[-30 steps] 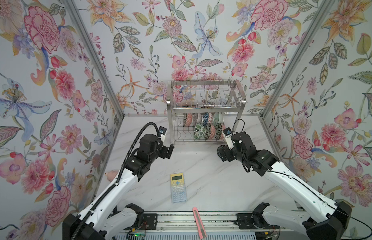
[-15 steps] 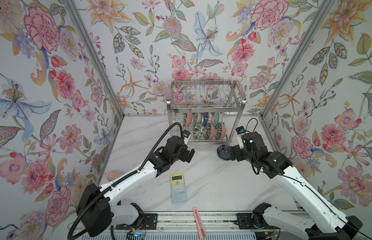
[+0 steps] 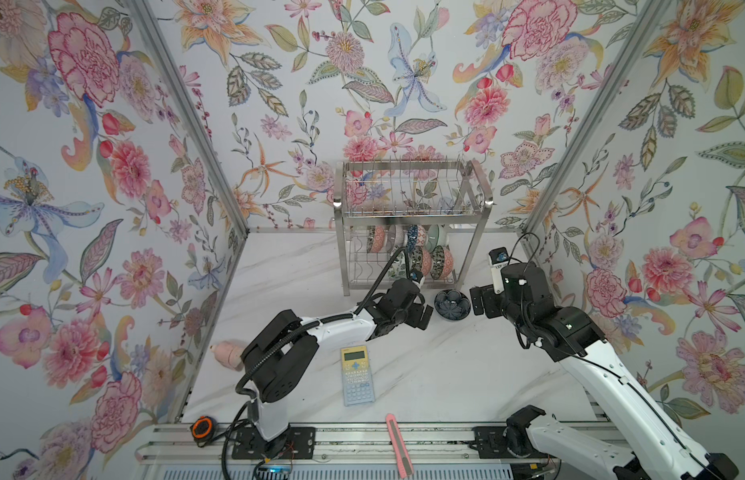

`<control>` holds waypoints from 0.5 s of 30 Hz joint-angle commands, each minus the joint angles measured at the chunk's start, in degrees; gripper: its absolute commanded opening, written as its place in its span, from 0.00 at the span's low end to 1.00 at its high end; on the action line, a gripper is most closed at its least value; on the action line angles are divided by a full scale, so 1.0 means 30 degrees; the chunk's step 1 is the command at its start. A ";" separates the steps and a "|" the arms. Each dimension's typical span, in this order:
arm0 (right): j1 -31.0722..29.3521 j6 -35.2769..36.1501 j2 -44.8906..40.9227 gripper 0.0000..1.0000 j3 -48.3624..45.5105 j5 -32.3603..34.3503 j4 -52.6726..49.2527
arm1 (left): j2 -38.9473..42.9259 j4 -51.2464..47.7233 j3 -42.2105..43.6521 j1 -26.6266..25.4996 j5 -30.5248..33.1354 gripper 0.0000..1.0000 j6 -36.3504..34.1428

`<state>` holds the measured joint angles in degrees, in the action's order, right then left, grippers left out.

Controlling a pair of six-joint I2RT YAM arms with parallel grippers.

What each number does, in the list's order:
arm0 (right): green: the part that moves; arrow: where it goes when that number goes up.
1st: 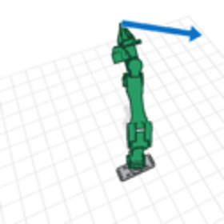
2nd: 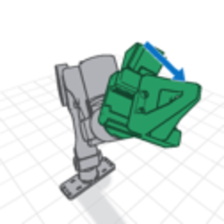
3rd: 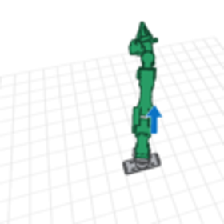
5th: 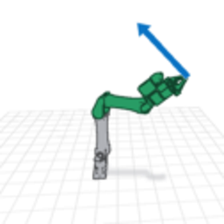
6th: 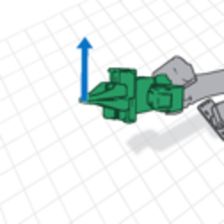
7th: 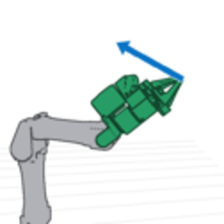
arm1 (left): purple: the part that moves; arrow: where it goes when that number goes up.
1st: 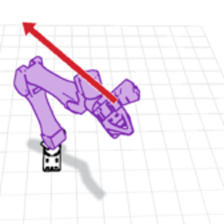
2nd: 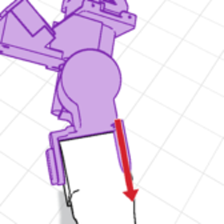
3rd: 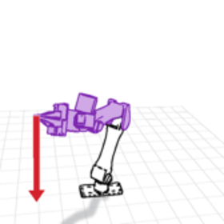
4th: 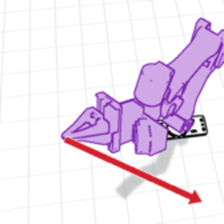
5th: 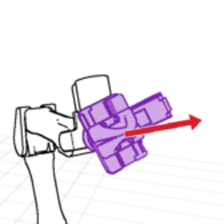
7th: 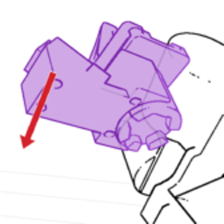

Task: Load the bowls into the dish rack
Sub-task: 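Move the left gripper to the dark blue-grey bowl and grasp its rim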

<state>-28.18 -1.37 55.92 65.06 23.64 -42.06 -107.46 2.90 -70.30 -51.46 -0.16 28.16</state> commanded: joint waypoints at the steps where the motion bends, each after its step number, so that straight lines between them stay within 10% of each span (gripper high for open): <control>1: 0.0454 -0.0349 -0.0772 0.99 -0.0219 0.0698 0.0536 | -0.1099 0.0595 -0.1445 -0.0333 -0.0644 0.99 0.0801; 15: 0.0517 -0.0197 -0.2063 0.99 -0.0859 0.0148 0.1090 | -0.4945 -0.0345 -0.5131 -0.0658 -0.0473 0.99 0.1194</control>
<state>-26.59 -1.58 50.22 63.18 24.45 -39.75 -120.73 3.20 -83.24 -52.84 -1.32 30.94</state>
